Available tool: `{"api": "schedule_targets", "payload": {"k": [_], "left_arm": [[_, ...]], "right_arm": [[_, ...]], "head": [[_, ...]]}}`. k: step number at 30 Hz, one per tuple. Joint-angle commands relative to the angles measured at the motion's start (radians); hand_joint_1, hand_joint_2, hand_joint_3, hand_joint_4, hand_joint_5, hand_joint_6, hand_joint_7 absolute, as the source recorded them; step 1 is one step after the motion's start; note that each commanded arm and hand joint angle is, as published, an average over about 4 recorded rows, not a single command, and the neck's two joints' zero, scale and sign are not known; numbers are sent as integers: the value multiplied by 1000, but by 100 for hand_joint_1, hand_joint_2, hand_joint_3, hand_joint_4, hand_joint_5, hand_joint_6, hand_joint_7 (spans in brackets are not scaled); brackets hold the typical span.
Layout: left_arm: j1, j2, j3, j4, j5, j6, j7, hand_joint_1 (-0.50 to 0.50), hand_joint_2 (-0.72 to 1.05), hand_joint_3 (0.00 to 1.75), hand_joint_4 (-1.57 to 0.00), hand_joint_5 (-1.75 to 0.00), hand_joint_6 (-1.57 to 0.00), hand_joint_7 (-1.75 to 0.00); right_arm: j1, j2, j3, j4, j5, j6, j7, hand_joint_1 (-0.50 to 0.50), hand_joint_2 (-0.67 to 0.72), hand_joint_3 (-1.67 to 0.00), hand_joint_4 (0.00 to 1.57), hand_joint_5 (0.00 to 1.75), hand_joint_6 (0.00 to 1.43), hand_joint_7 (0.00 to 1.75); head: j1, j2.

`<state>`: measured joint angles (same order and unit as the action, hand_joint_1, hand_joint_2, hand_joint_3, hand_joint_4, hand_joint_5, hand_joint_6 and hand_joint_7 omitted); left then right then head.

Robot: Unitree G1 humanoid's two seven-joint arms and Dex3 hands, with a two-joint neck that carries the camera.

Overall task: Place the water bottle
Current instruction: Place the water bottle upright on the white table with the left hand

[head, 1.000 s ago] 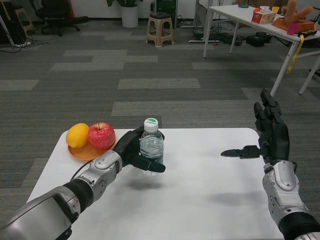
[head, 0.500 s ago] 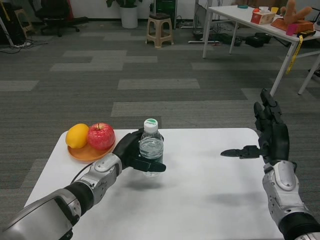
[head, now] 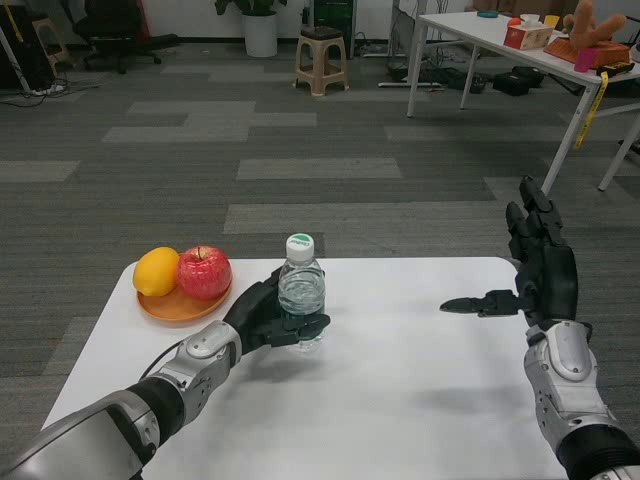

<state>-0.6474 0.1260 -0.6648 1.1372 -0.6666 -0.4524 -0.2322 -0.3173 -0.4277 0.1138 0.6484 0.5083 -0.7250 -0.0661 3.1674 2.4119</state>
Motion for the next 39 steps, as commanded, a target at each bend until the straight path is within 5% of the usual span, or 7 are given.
{"api": "schedule_targets", "payload": {"k": [1, 15, 20, 24, 25, 39], "left_arm": [[30, 6, -5, 9, 4, 0, -5, -50, 87, 11, 0, -62, 0, -49], [31, 9, 37, -54, 2, -73, -62, -50, 54, 9, 0, -56, 0, -42], [31, 11, 60, -73, 0, -98, -64, -50, 3, 4, 0, -62, 0, -42], [31, 11, 68, -76, -16, -117, -59, -50, -64, 9, 0, -62, 0, -42], [31, 11, 67, -78, -22, -120, -58, -50, -68, 9, 0, -62, 0, -42], [34, 8, 134, -130, -59, -154, -18, -50, -64, 9, 0, -72, 0, -42]], "right_arm": [[2, 3, 3, -11, 3, -5, -1, -17, 9, -8, 0, 0, 0, 7], [3, 3, 7, -16, 3, -5, -1, -17, 9, -8, 0, 0, 0, 7], [4, 1, 9, -16, 3, -5, -1, -17, 9, -8, 0, 0, 0, 7], [4, 1, 9, -16, 3, -5, -1, -16, 9, -8, 0, 0, 0, 7], [4, 1, 9, -16, 3, -5, -1, -16, 9, -8, 0, 0, 0, 7], [3, 0, 10, -7, 3, -5, -1, -17, 9, -12, 0, 0, 0, 7]], "head": [[1, 1], [8, 1], [9, 1], [9, -5], [10, -7], [13, -17]]}}
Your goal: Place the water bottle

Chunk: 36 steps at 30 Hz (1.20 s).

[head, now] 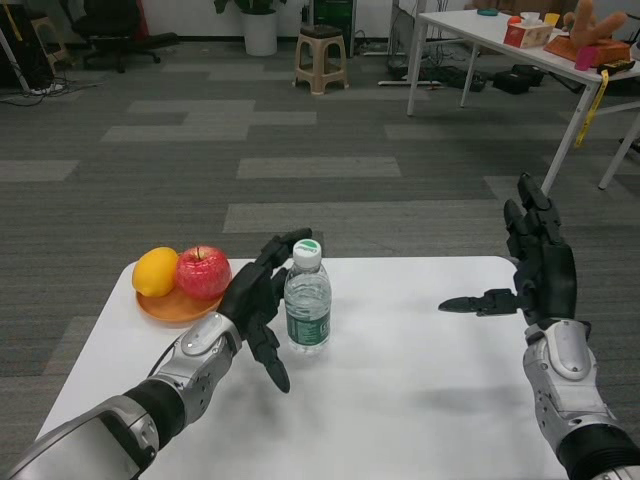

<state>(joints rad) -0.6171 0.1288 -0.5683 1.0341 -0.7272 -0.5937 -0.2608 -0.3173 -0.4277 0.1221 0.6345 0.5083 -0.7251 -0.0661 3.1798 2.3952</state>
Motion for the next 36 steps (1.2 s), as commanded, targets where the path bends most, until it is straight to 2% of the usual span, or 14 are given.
{"api": "schedule_targets", "payload": {"k": [1, 4, 9, 12, 22, 24, 30, 36], "left_arm": [[3, 6, 56, -39, 7, -12, 13, -50, -64, 9, 0, -69, 0, -42], [3, 10, 113, -85, 20, -13, 19, -50, -64, 9, 0, -62, 0, -42], [7, 19, 189, -169, 55, -14, 24, -50, -64, 9, 0, -62, 0, -42], [14, 24, 232, -228, 70, -14, 27, -50, -70, 9, 0, -62, 0, -38], [74, 53, 367, -594, 122, -7, 49, -50, -72, 9, 0, -62, 0, -37], [86, 54, 394, -648, 130, -5, 51, -50, -68, 9, 0, -62, 0, -35], [133, 55, 486, -756, 191, 7, 64, -50, -72, 9, 0, -56, 0, -38], [179, 52, 522, -768, 198, 24, 66, -50, -68, 9, 0, -59, 0, -37]], "right_arm": [[3, 0, 2, 7, 2, -5, -1, -17, 9, -10, 0, 0, 0, 7], [3, -1, 2, 10, 2, -5, -1, -15, 9, -8, 0, 0, 0, 7], [2, -2, 2, 14, 3, -5, -1, -17, 9, -8, 0, 0, 0, 7], [1, -2, 2, 17, 2, -5, -1, -17, 9, -8, 0, 0, 0, 7], [-15, -5, 2, 27, 2, -5, -1, -12, 9, -8, 0, 0, 0, 7], [-19, -6, 1, 30, 2, -5, -1, -14, 9, -8, 0, 0, 0, 7], [-26, -10, -4, 23, 2, -5, -1, -17, 9, -8, 0, 0, 0, 7], [-29, -17, -11, -30, -7, -7, -1, -17, 6, -10, 0, 0, 0, 7]], "head": [[1, -1], [-2, -2], [-2, -6], [-3, -6], [-2, 2], [5, 1], [15, 3], [-1, 16]]}}
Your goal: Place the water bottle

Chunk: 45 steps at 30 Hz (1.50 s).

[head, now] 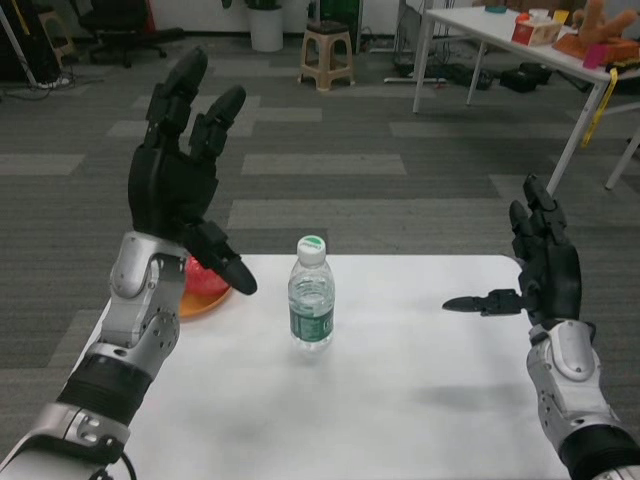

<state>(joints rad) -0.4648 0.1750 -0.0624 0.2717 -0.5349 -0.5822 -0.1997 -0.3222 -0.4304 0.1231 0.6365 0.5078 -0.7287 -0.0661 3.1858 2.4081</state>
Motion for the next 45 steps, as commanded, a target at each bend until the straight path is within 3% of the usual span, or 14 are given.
{"api": "schedule_targets", "payload": {"k": [1, 5, 9, 13, 41, 45], "left_arm": [[34, 7, 22, -10, 6, 19, 4, -50, -68, 9, 0, -56, 0, -38], [80, 29, 54, -59, 7, 74, -2, -50, -72, 9, 0, -51, 0, -37], [153, 81, 103, -139, 2, 122, -3, -50, -72, 9, 0, -46, 0, -35], [187, 83, 135, -184, 1, 126, -4, -50, -72, 9, 0, -41, 0, -40], [213, 59, 122, -209, -8, 125, -26, -50, -72, 9, 0, -31, 0, -35], [214, 54, 118, -210, -8, 125, -26, -50, -72, 9, 0, -31, 0, -42]], "right_arm": [[-24, -17, -13, -43, -10, -3, -1, -17, 4, -10, 0, 0, 0, 7], [-23, -27, -19, -94, -12, -3, -1, -17, 3, -8, 0, 0, 0, 7], [-11, -37, -30, -139, -12, -3, -1, -17, 3, -8, 0, 0, 0, 7], [-6, -41, -34, -154, -12, -3, -1, -17, 3, -8, 0, 0, 0, 7], [9, -44, -33, -212, -12, -3, -1, -17, 3, -10, 0, 0, 0, 7], [11, -45, -30, -212, -12, -3, -1, -17, 3, -13, 0, 0, 0, 7]], "head": [[-10, 4], [-25, 6], [-21, 11], [-7, 16], [8, 22], [15, 16]]}}
